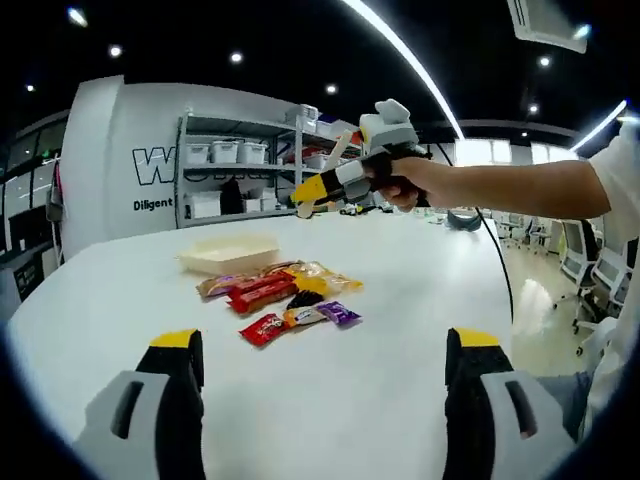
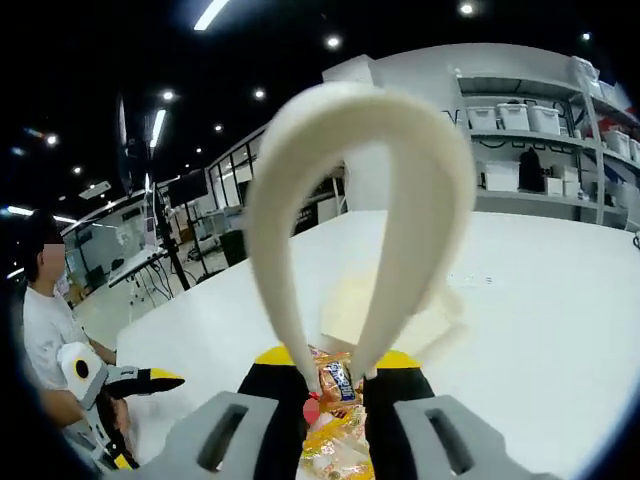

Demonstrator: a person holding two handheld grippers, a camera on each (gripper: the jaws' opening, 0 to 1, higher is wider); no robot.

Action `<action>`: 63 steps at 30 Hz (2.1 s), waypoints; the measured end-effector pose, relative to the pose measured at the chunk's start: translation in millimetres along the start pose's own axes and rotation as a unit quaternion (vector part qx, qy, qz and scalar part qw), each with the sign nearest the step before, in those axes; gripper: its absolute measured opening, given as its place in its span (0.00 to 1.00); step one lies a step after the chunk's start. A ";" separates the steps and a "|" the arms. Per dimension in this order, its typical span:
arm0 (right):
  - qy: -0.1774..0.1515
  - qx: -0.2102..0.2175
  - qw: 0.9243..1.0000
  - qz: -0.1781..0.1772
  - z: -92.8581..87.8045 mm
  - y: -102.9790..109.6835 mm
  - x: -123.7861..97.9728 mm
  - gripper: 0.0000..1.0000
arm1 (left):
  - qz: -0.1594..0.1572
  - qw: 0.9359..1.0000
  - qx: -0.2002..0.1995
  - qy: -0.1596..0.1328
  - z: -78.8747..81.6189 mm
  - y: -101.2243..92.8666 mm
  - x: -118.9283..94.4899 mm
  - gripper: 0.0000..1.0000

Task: Place the target food into the container with the food tongs after gripping and lifting it, then release it inside without dropping or visibly crushing the food.

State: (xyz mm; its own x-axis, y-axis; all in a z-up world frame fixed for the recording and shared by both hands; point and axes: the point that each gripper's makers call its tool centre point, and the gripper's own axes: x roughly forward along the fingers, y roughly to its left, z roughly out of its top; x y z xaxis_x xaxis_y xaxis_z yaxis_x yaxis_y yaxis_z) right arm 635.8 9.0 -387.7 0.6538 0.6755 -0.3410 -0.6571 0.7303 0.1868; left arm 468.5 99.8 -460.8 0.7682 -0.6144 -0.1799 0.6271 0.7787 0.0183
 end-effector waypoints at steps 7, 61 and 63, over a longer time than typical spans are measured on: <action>0.002 -0.008 1.000 0.004 6.3 -2.2 12.2 0.14 | 0.014 0.999 -0.029 -0.019 6.5 9.7 -1.7 0.99; 0.070 0.008 0.996 -0.049 -16.8 -70.5 127.4 0.15 | -0.005 1.000 -0.021 0.018 1.9 3.4 12.2 0.99; 0.076 0.005 0.996 -0.052 -20.9 -72.8 131.6 0.15 | -0.003 0.999 -0.028 0.016 0.8 3.8 11.9 0.99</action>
State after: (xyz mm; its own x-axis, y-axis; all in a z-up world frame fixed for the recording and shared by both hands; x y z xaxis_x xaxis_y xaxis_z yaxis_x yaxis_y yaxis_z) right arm 761.9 42.6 -465.4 0.6534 0.5738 -0.4938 -0.5845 0.7969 0.1526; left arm 480.1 95.3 -462.0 0.7592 -0.6154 -0.2117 0.6228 0.7815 -0.0381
